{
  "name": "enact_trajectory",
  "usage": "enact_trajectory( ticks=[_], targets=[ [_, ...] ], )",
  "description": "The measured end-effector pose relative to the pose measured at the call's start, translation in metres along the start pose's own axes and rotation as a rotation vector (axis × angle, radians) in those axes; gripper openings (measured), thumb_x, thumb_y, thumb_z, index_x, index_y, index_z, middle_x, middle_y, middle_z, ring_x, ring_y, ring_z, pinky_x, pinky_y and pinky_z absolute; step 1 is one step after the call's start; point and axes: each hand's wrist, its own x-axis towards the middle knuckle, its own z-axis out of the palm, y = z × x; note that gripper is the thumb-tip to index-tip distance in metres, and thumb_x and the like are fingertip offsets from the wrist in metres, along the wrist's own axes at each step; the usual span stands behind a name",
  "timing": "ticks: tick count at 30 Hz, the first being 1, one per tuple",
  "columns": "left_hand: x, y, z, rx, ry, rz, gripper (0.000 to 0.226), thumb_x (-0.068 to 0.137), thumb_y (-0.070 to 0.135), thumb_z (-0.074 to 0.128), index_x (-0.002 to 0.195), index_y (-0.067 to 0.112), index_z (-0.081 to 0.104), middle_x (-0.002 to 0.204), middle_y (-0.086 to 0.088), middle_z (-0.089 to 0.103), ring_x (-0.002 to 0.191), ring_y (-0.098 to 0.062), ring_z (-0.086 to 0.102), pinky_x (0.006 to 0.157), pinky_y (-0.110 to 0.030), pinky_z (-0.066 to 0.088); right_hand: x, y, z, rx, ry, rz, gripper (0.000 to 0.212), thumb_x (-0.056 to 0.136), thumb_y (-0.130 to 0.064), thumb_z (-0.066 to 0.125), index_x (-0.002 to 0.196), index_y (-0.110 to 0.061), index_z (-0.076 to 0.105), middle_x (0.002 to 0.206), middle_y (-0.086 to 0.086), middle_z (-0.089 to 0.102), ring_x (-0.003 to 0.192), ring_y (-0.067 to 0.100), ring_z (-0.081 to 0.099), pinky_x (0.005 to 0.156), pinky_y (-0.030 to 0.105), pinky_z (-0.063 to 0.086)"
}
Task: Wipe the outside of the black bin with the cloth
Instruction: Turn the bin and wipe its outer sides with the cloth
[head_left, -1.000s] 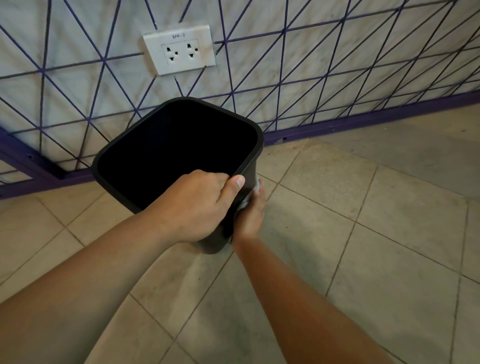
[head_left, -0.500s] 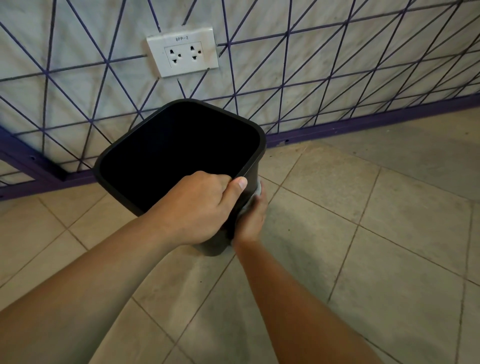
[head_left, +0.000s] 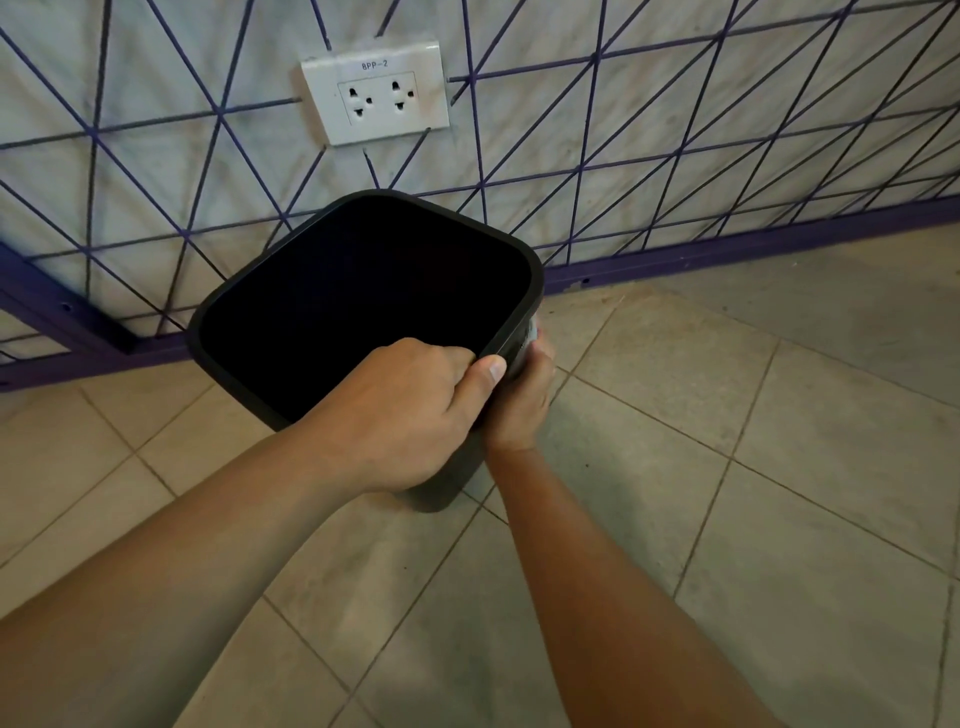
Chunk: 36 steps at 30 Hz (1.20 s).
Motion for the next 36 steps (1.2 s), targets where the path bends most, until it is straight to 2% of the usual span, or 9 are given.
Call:
enact_trajectory(
  ticks=[3, 8, 12, 16, 19, 23, 29, 33, 36],
  targets=[
    [0.0, 0.0, 0.001, 0.037, 0.027, 0.007, 0.048, 0.095, 0.052, 0.026, 0.066, 0.022, 0.05, 0.056, 0.003, 0.052, 0.053, -0.012, 0.054, 0.057, -0.036, 0.048, -0.003, 0.038, -0.01, -0.007, -0.023, 0.174, 0.085, 0.081, -0.082, 0.041, 0.143, -0.028, 0.064, 0.146, 0.009, 0.061, 0.141, 0.027, 0.053, 0.122, 0.059, 0.04],
    [0.002, -0.003, 0.002, 0.05, 0.055, 0.048, 0.046, 0.101, 0.045, 0.033, 0.063, 0.021, 0.045, 0.051, 0.003, 0.045, 0.047, -0.012, 0.048, 0.051, -0.03, 0.036, -0.031, 0.042, -0.013, -0.142, 0.061, 0.199, 0.069, 0.102, -0.046, 0.019, 0.165, -0.023, 0.032, 0.171, 0.004, 0.031, 0.16, 0.02, 0.024, 0.133, 0.044, 0.015],
    [0.002, -0.006, 0.004, 0.03, 0.075, 0.058, 0.047, 0.102, 0.043, 0.037, 0.061, 0.022, 0.043, 0.05, 0.003, 0.043, 0.045, -0.011, 0.045, 0.049, -0.026, 0.031, -0.048, 0.049, -0.011, -0.198, 0.045, 0.311, 0.052, 0.118, -0.027, 0.019, 0.17, -0.023, 0.02, 0.176, 0.001, 0.021, 0.163, 0.02, 0.014, 0.129, 0.036, 0.011],
    [0.001, -0.006, 0.004, 0.052, 0.081, 0.045, 0.048, 0.103, 0.043, 0.036, 0.06, 0.023, 0.041, 0.05, 0.003, 0.043, 0.044, -0.011, 0.044, 0.047, -0.025, 0.03, -0.092, 0.054, -0.012, -0.284, -0.059, 0.346, 0.053, 0.117, -0.018, 0.027, 0.169, -0.015, 0.02, 0.168, 0.009, 0.029, 0.157, 0.028, 0.028, 0.124, 0.029, 0.025],
    [0.001, -0.002, 0.002, 0.065, 0.068, 0.003, 0.049, 0.103, 0.043, 0.036, 0.059, 0.023, 0.04, 0.05, 0.003, 0.042, 0.045, -0.01, 0.044, 0.047, -0.025, 0.027, -0.107, 0.064, -0.029, -0.43, -0.143, 0.353, 0.05, 0.116, -0.018, 0.029, 0.165, -0.009, 0.032, 0.159, 0.013, 0.041, 0.146, 0.029, 0.042, 0.105, 0.019, 0.035],
    [0.004, 0.003, 0.003, 0.108, 0.088, -0.045, 0.049, 0.104, 0.043, 0.034, 0.06, 0.022, 0.041, 0.054, 0.002, 0.045, 0.051, -0.012, 0.047, 0.051, -0.03, 0.031, -0.098, 0.038, -0.056, -0.489, -0.161, 0.29, 0.049, 0.116, -0.021, 0.031, 0.165, -0.016, 0.035, 0.159, 0.01, 0.042, 0.149, 0.027, 0.042, 0.123, 0.033, 0.033],
    [0.047, 0.009, 0.013, 0.173, 0.26, -0.244, 0.047, 0.105, 0.042, 0.031, 0.082, 0.014, 0.061, 0.066, -0.002, 0.054, 0.06, -0.014, 0.054, 0.056, -0.03, 0.037, -0.05, -0.022, -0.081, -0.618, -0.247, 0.077, 0.051, 0.117, -0.024, 0.032, 0.167, -0.017, 0.029, 0.162, 0.008, 0.037, 0.151, 0.024, 0.035, 0.118, 0.025, 0.025],
    [0.082, 0.016, 0.019, 0.151, 0.324, -0.351, 0.048, 0.104, 0.041, 0.032, 0.097, 0.008, 0.067, 0.09, -0.011, 0.068, 0.081, -0.029, 0.066, 0.066, -0.034, 0.051, -0.022, -0.043, -0.083, -0.596, -0.293, 0.008, 0.051, 0.116, -0.024, 0.036, 0.167, -0.019, 0.031, 0.161, 0.006, 0.037, 0.148, 0.025, 0.038, 0.128, 0.044, 0.031],
    [0.102, 0.024, 0.018, 0.137, 0.338, -0.415, 0.045, 0.104, 0.038, 0.033, 0.1, 0.007, 0.066, 0.095, -0.012, 0.069, 0.086, -0.029, 0.067, 0.064, -0.033, 0.048, -0.01, -0.047, -0.087, -0.604, -0.312, 0.007, 0.054, 0.114, -0.033, 0.039, 0.166, -0.021, 0.033, 0.161, 0.004, 0.037, 0.148, 0.026, 0.038, 0.128, 0.048, 0.032]
  ],
)
